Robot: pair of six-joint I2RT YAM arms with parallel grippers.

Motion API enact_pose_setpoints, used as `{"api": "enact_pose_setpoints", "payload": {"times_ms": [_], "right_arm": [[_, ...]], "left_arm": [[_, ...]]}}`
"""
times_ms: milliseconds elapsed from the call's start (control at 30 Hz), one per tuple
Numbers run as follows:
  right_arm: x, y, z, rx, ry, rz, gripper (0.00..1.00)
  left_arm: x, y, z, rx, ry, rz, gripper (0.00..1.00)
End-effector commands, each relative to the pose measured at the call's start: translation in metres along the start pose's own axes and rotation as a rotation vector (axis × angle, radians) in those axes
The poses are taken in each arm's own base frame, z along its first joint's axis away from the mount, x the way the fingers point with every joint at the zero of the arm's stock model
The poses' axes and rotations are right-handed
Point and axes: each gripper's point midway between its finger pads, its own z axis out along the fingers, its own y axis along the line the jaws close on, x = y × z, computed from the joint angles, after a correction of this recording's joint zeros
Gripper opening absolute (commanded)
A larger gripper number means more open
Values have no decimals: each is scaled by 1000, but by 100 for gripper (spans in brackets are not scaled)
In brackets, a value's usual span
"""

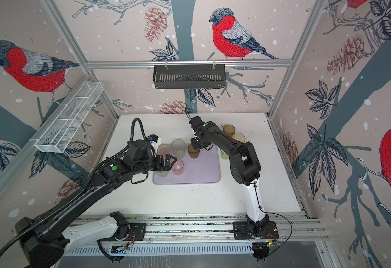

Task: Place the glasses into the tray
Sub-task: 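Open the right gripper to release the dark amber cup on the tray, then move the right gripper over the light green cup while the left arm shifts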

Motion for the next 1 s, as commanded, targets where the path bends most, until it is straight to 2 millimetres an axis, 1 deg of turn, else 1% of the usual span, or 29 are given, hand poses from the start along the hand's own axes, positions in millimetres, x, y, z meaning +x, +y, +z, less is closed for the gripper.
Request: {"api": "enact_pose_setpoints", "payload": {"times_ms": [0,167,333,500,633,700,733,967], "right_arm": [[-3,0,-8,6,-16,11,30],[-7,1,-15,5,-34,17,36],[-10,3,-26,3,-55,26,38],[-8,7,-37,9,-67,39,40],[-5,11,-50,14,-89,62,42],[-4,16,-56,11,-100,74,43],[-4,18,-59,13,-103,76,43],[5,31,-75,25,-125,92,48]], "left_arm": [[-7,-4,-2,16,-27,0,98],[-6,-5,-3,20,-25,1,98],[-5,-7,-4,33,-19,5,98],[-3,-10,-7,53,-16,13,98],[0,-12,-12,71,-12,20,98],[-1,-15,-17,91,-20,27,98],[7,-11,-15,87,-2,28,98],[20,-11,-23,111,16,39,98]]}}
